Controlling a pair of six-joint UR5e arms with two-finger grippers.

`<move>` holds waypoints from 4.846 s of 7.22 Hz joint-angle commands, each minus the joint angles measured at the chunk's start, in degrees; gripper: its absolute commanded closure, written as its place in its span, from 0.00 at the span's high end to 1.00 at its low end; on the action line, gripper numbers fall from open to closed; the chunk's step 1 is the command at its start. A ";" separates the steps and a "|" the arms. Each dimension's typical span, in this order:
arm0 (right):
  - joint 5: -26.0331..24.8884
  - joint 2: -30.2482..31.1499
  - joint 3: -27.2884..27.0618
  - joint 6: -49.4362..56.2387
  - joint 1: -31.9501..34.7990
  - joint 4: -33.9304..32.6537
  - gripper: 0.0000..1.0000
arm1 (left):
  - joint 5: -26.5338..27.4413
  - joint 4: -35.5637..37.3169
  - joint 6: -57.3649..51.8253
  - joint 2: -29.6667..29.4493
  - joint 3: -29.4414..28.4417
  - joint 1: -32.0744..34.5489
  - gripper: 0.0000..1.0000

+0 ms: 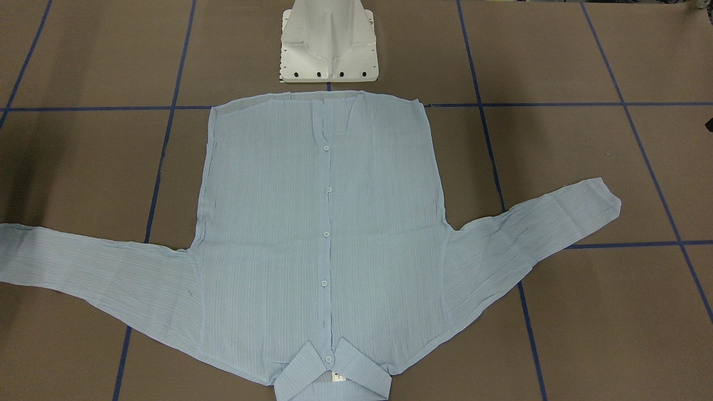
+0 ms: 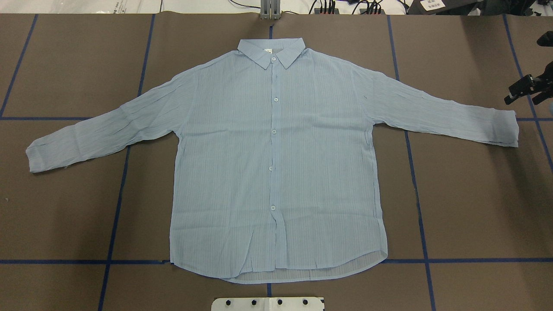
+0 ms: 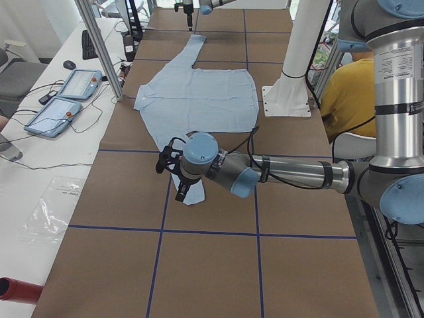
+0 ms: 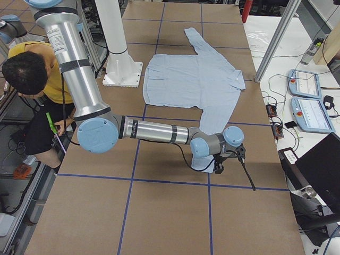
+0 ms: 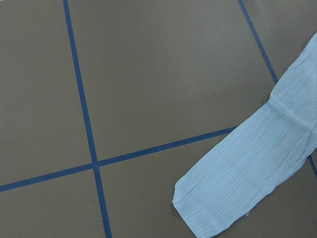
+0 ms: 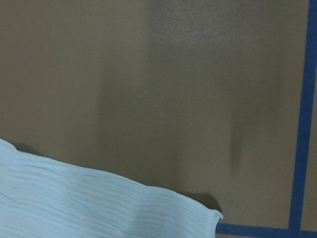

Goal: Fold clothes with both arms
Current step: 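Reach the right gripper to the cuff of the nearest sleeve and grasp it, then carry the held sleeve with the right gripper across the chest toward the collar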

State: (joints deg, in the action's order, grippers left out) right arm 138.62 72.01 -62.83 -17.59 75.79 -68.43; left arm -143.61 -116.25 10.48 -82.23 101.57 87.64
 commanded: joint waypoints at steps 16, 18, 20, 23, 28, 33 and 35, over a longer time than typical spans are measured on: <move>-1.78 -0.64 4.57 -8.24 -2.66 2.78 0.00 | -0.09 -0.12 -0.11 0.06 0.12 -0.01 1.00; -0.99 1.72 -6.80 -17.33 -2.40 2.78 0.00 | -0.18 -0.12 -0.11 0.67 1.00 0.08 1.00; -0.20 1.82 -15.35 -32.86 -7.63 3.13 0.00 | -0.27 -0.12 -0.20 0.76 1.35 0.08 1.00; -6.99 -7.71 -19.61 -61.56 -21.50 3.22 0.00 | -0.18 -0.12 -0.37 0.76 1.18 -0.01 1.00; -30.73 -40.67 5.11 -91.40 -36.30 10.81 0.00 | -0.18 -0.03 -0.46 0.67 0.65 -0.10 1.00; -40.61 -48.62 14.13 -99.21 -40.18 16.22 0.00 | -0.18 -0.03 -0.20 0.58 0.65 -0.27 1.00; -41.33 -48.63 14.31 -99.13 -41.15 16.22 0.17 | -0.18 0.06 8.07 -0.12 0.47 -2.45 1.00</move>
State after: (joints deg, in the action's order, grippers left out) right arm 97.81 23.49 -48.73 -116.71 35.33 -52.28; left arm -143.75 -116.00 12.52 -81.93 102.10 86.69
